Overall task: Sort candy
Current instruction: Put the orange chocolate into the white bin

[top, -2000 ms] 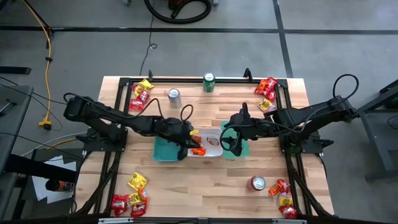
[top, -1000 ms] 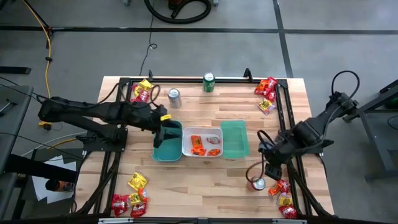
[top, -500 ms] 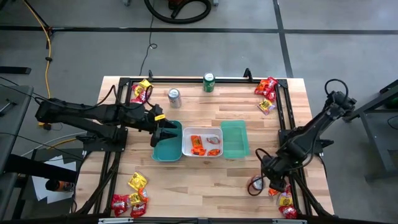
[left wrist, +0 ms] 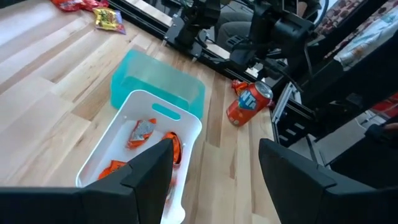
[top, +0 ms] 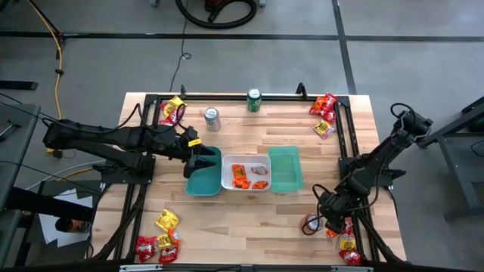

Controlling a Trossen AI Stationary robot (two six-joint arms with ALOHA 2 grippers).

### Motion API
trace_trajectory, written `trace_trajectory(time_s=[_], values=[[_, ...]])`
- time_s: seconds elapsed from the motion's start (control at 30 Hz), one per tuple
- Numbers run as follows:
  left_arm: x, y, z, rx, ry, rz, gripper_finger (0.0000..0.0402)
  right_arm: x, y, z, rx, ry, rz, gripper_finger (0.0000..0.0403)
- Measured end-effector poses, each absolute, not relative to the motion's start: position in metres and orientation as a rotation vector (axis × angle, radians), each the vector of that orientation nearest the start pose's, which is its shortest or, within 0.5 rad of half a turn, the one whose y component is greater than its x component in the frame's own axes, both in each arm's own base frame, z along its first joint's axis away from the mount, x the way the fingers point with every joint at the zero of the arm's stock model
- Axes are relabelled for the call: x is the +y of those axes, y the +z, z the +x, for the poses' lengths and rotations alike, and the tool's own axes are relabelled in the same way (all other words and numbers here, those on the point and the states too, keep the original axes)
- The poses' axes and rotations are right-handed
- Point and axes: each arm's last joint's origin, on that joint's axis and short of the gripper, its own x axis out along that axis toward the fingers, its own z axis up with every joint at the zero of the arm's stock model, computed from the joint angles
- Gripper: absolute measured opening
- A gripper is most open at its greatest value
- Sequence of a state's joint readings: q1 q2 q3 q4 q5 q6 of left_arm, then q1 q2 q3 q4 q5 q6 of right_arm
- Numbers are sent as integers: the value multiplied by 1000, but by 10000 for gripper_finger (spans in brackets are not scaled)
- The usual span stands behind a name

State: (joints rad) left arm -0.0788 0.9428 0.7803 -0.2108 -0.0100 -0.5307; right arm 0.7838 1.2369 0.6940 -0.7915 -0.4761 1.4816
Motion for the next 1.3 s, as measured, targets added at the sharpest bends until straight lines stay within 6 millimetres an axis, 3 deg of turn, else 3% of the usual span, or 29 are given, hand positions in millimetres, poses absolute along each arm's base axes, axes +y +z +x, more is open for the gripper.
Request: trace_trajectory(time_s=[0.77, 0.97, 1.3], values=[[-15, 301, 206, 375, 60, -502, 225, 160, 156, 135, 1933, -439, 894, 269], [-15, 301, 206, 375, 60, -501, 225, 163, 152, 138, 1930, -463, 928, 206], [-15, 301, 206, 377, 53, -495, 225, 164, 152, 139, 1927, -483, 942, 54]])
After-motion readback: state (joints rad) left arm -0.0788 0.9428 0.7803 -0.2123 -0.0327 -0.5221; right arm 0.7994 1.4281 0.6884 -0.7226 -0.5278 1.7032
